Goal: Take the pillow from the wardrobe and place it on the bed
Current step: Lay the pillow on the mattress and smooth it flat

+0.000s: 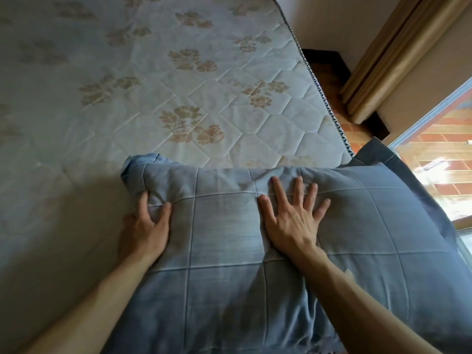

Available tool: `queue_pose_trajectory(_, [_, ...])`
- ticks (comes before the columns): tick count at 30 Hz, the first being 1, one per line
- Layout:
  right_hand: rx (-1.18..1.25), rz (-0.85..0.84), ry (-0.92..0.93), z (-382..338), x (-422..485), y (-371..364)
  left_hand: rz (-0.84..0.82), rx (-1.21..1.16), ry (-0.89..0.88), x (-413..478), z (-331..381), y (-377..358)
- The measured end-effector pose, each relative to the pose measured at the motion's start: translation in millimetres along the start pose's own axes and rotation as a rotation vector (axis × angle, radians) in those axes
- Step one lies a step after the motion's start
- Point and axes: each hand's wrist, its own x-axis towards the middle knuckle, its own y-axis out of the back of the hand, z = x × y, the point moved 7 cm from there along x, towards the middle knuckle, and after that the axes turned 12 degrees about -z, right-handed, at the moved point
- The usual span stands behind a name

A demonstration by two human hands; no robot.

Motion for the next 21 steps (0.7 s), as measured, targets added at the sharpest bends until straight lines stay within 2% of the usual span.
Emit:
queue_pose_trajectory(3, [0.025,-0.029,0.026,1.4,-1.9,8.5,0.067,0.002,-0.036,10.8,8.4,16.1])
queue_pose_trajectory(6, [0.008,0.019,0.031,17.5,6.6,35.0,0.113,0.019,-0.014,9.4,3.9,21.4])
queue_pose_trajectory(10, [-0.126,0.002,-0.035,60.3,21.4,59.5,0.168,0.207,0.061,0.8,11.2,23.3])
queue_pose_trajectory(13, [-0.182,0.021,-0.010,66.4,27.3,51.5,0.218,0.290,-0.110,-5.0,45.5,22.0])
queue_pose_trajectory(15, [-0.154,0.043,0.000,67.5,29.0,40.9,0.126,0.361,-0.169,-1.5,58.9,7.0])
queue_pose_trajectory(18, [-0.096,0.005,-0.017,77.2,31.1,19.7,-0.058,0.451,-0.111,12.2,51.4,-25.8])
queue_pose_trajectory(21, [-0.061,-0.050,-0.011,82.5,32.2,7.2,-0.111,0.519,-0.076,16.7,43.1,-43.3])
